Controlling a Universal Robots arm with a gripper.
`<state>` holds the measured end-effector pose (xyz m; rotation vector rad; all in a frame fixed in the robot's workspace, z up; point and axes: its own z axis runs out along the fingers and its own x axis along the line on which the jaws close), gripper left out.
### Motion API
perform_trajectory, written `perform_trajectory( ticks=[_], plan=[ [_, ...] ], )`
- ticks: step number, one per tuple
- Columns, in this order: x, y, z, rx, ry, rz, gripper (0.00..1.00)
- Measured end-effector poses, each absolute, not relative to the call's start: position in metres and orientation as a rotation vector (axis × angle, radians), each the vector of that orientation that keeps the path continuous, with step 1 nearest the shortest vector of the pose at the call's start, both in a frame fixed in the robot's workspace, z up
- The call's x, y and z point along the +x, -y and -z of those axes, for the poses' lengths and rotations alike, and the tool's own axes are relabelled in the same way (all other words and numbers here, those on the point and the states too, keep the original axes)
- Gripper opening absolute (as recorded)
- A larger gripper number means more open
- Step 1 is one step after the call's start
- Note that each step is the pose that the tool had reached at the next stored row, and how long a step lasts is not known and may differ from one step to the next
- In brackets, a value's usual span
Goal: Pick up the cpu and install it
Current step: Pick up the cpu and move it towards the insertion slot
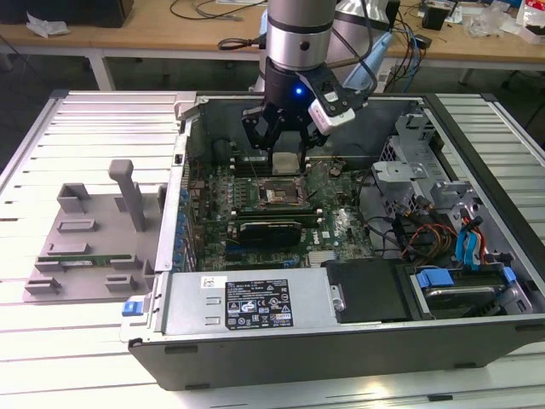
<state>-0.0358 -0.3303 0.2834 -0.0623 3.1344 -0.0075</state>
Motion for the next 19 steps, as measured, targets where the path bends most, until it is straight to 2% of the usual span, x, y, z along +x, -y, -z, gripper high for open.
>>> perform_trajectory(
  ticks=[19],
  plan=[
    [-0.036,0.33,-0.266,-0.062,-3.134,0.008,0.55]
  ],
)
